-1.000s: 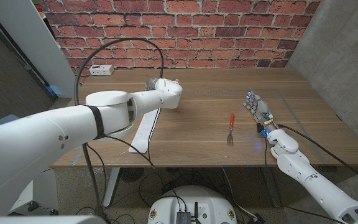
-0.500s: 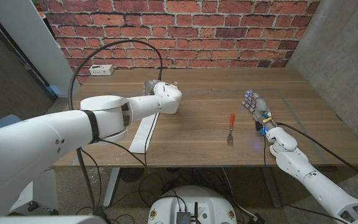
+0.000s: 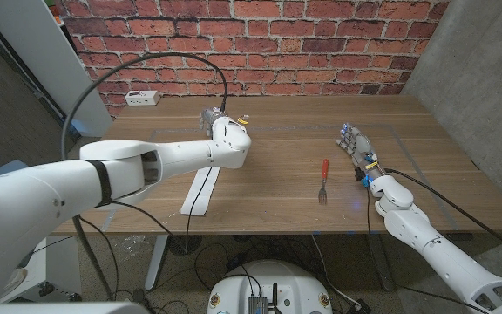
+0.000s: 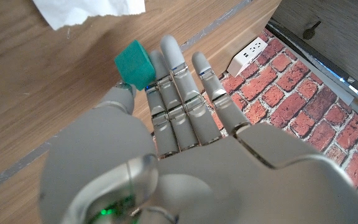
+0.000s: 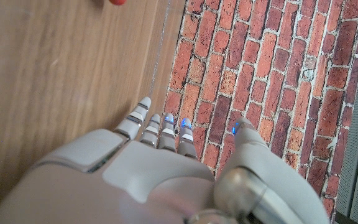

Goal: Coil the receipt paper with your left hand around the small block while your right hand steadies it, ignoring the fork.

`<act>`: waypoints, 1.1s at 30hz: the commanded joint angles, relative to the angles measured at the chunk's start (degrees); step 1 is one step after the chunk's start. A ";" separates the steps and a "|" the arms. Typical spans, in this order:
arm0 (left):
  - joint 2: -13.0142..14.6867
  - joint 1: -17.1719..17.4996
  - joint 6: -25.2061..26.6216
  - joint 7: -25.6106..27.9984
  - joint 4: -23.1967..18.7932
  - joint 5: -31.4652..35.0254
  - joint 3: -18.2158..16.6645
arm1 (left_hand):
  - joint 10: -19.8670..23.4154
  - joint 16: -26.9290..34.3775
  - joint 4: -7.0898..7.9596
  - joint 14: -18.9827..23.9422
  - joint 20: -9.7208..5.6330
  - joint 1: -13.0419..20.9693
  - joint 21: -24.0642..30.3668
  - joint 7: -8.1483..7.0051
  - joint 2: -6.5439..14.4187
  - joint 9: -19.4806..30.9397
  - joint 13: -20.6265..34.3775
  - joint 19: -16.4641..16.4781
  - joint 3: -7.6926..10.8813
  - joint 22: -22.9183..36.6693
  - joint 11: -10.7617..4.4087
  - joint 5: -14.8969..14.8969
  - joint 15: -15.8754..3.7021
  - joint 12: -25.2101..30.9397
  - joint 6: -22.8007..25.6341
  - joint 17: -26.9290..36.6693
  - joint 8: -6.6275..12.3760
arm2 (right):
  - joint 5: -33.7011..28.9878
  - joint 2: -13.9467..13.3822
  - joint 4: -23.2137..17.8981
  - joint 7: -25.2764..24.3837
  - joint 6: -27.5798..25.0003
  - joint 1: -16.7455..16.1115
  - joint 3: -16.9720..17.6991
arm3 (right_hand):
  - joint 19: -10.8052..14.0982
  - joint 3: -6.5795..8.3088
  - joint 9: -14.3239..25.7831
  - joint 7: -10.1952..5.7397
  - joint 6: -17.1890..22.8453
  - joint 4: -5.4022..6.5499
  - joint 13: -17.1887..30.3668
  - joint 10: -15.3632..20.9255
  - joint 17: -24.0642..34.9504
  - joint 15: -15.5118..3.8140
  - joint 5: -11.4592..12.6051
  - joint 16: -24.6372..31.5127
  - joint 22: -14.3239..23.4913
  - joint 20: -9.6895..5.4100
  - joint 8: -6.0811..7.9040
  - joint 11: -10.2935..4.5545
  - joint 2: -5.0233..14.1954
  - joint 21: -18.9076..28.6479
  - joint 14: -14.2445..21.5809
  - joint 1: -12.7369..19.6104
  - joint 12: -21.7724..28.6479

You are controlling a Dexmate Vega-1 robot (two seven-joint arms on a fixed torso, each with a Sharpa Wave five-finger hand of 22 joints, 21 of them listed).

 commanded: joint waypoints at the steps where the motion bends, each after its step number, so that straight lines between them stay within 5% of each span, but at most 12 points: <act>1: 9.29 0.04 2.74 0.35 -17.46 -0.82 -0.23 | 3.35 0.05 0.19 0.34 0.01 6.55 0.58 0.28 5.82 0.12 0.79 -0.08 -0.13 0.30 -3.87 0.38 -2.02 0.67 0.36 0.53 -0.34 | -1.38 -0.68 -4.70 -2.98 -0.75 -2.35 -0.40 | 0.24 -0.16 0.19 0.07 0.41 -0.16 0.11 0.51 0.17 0.17 -0.01 0.32 0.09 0.13 0.00 -0.20 0.07 0.19 0.34 -0.23 0.11; 16: 19.29 3.03 2.42 1.58 -33.38 0.00 -0.64 | 3.17 -0.33 0.37 0.56 -0.03 6.77 1.27 0.46 5.63 0.17 2.30 -0.50 -0.19 0.36 -3.87 0.44 -2.02 1.78 0.55 1.29 -0.65 | -4.21 -1.57 -12.88 -8.42 -1.13 -8.05 -0.97 | 0.24 -0.09 0.19 0.07 0.41 -0.19 0.12 0.55 0.18 0.16 0.01 0.28 0.09 -0.01 -0.04 -0.21 0.17 0.17 0.39 -0.29 0.07; 33: 28.56 10.67 -1.64 -0.71 -45.82 6.00 -5.24 | 2.73 -0.86 0.49 0.75 -0.23 6.96 2.07 0.30 5.45 0.22 3.85 -0.91 -0.23 0.37 -3.97 0.49 -2.02 2.70 0.81 1.99 -0.96 | -7.17 -1.75 -18.27 -12.08 -1.26 -12.15 -2.06 | 0.28 -0.03 0.20 0.15 0.45 -0.25 0.12 0.60 0.17 0.09 0.02 0.20 0.08 -0.11 -0.06 -0.32 0.22 0.17 0.37 -0.37 0.03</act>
